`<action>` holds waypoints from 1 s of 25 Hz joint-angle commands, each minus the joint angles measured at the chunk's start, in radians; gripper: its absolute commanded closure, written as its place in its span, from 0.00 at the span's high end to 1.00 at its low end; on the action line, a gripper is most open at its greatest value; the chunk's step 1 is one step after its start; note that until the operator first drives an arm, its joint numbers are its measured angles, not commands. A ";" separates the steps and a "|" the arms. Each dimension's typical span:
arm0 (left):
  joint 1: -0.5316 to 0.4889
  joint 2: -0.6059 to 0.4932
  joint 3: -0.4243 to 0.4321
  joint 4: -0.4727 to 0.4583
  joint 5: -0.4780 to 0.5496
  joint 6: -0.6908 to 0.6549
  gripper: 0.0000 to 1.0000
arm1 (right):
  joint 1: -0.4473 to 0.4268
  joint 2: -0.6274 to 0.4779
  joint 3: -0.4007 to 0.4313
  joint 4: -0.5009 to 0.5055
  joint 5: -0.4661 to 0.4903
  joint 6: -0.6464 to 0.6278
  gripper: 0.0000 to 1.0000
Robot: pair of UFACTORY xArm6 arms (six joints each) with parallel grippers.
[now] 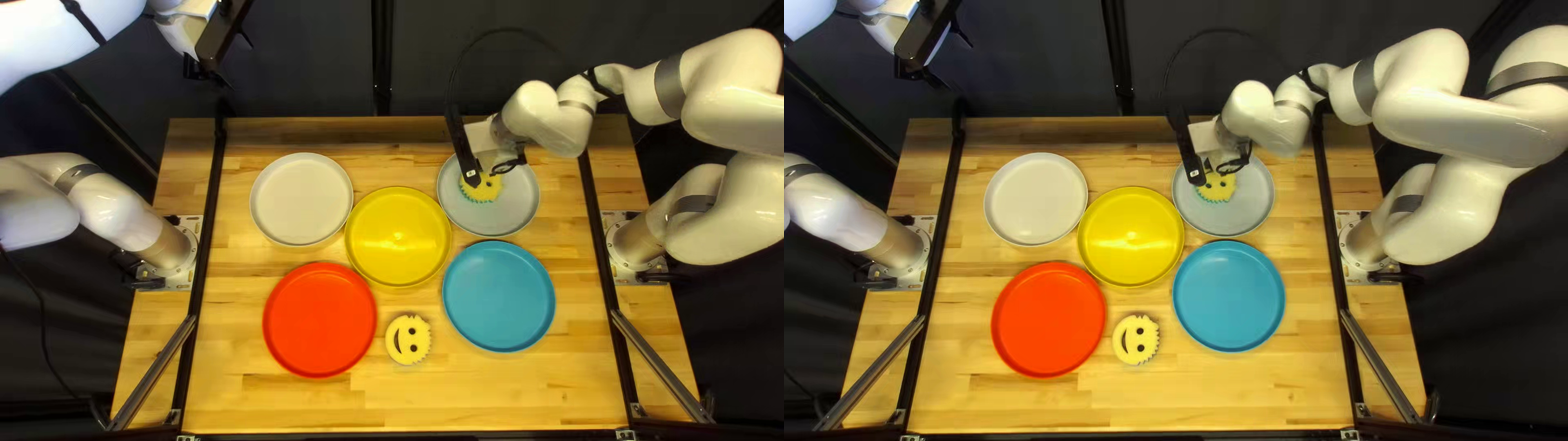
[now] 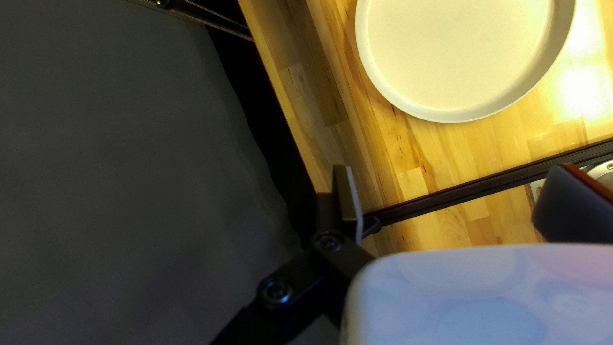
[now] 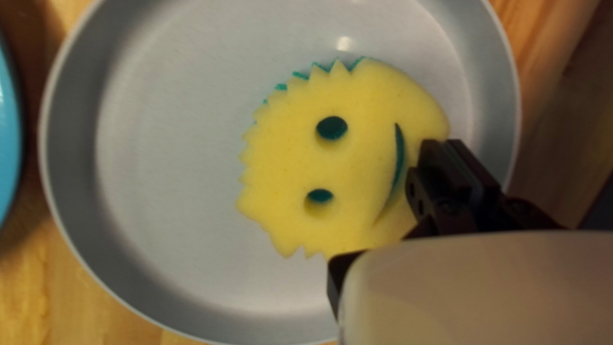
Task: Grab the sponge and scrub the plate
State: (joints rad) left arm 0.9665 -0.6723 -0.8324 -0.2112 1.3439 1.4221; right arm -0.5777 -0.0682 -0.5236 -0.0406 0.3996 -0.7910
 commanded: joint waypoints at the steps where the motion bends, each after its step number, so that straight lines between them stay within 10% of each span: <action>1: 0.000 0.000 0.000 0.000 0.000 0.000 1.00 | -0.050 0.023 -0.021 0.052 -0.002 -0.095 0.00; 16: 0.000 0.000 0.000 0.000 0.000 0.000 1.00 | 0.081 -0.179 0.221 -0.032 -0.062 0.022 0.00; 25: 0.000 0.000 0.000 0.000 0.000 0.000 1.00 | 0.047 -0.200 0.231 0.048 -0.055 -0.128 0.00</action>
State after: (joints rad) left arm 0.9665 -0.6723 -0.8324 -0.2112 1.3439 1.4221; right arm -0.5068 -0.2837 -0.2748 -0.0290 0.3455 -0.8592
